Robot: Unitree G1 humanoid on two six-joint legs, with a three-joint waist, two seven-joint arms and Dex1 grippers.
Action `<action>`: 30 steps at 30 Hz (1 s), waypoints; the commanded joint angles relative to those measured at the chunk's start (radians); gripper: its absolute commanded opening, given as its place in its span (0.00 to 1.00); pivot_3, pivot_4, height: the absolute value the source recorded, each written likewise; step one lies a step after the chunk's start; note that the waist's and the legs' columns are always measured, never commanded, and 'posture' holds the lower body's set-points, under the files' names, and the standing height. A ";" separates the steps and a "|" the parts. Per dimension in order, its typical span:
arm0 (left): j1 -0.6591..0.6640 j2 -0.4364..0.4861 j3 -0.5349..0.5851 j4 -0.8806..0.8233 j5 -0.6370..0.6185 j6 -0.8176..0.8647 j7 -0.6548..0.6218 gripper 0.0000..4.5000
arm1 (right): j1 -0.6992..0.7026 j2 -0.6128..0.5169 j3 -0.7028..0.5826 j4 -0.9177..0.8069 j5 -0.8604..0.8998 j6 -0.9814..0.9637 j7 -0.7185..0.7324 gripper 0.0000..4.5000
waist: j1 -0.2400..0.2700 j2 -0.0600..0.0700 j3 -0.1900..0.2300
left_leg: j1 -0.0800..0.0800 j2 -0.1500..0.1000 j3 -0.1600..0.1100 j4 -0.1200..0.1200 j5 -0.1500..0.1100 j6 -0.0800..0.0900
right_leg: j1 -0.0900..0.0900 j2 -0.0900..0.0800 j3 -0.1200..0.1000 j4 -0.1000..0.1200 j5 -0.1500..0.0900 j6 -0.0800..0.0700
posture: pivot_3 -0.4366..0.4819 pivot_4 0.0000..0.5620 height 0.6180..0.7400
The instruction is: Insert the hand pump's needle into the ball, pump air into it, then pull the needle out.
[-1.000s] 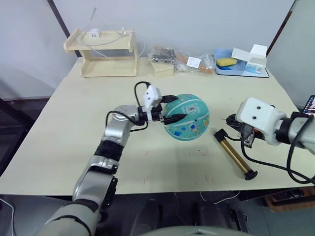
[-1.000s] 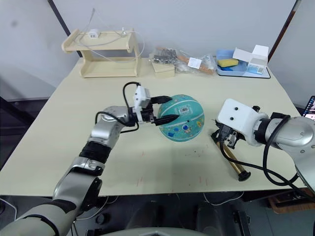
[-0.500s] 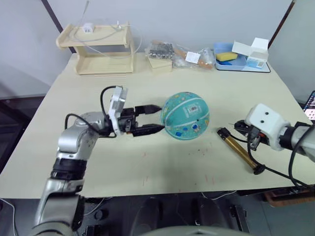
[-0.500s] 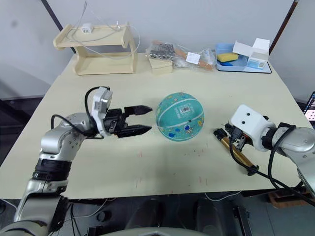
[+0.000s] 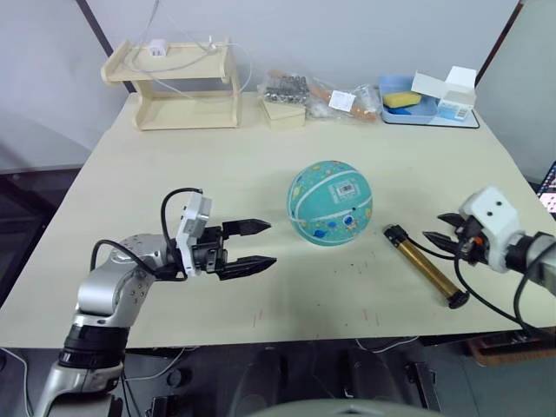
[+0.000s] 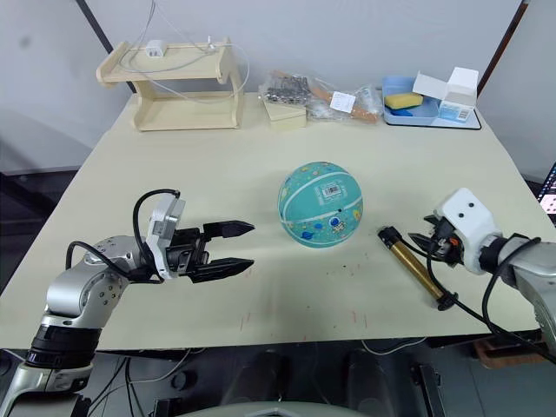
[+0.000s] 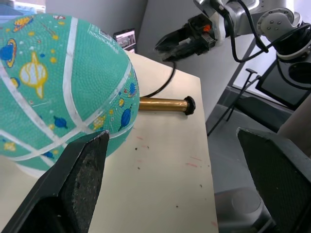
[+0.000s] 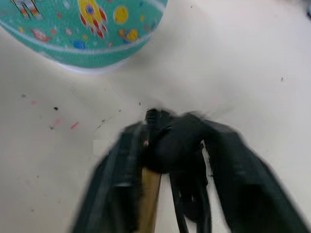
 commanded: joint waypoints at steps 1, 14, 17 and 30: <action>0.029 0.014 0.038 -0.031 0.004 -0.026 0.016 1.00 | 0.038 0.023 -0.151 -0.075 0.057 0.013 -0.002 0.90 | 0.000 0.000 0.000 | 0.000 0.000 0.001 0.000 0.000 0.000 | 0.000 0.000 0.001 0.000 0.000 0.000 | 0.48 0.27 1.00; 0.136 0.021 0.076 0.019 0.046 -0.049 0.092 1.00 | 0.313 0.162 -0.604 -0.287 0.331 0.047 0.047 0.99 | 0.010 0.000 0.000 | 0.000 0.000 0.001 0.000 0.000 0.001 | 0.000 0.002 0.004 0.000 0.000 0.000 | 0.48 0.27 1.00; 0.176 0.015 0.089 0.022 0.065 -0.058 0.128 1.00 | 0.459 0.230 -0.638 -0.297 0.289 -0.030 0.076 0.99 | 0.009 0.000 0.000 | 0.001 0.001 0.001 0.000 0.000 0.001 | 0.001 0.005 0.008 0.000 0.000 0.000 | 0.48 0.27 1.00; 0.272 -0.011 0.137 0.087 0.089 -0.127 0.170 1.00 | 0.666 0.344 -0.621 -0.222 0.210 -0.246 0.067 0.99 | 0.009 0.002 0.000 | 0.004 0.003 0.003 0.000 0.000 0.001 | 0.000 0.007 0.013 0.000 -0.001 -0.002 | 0.48 0.27 1.00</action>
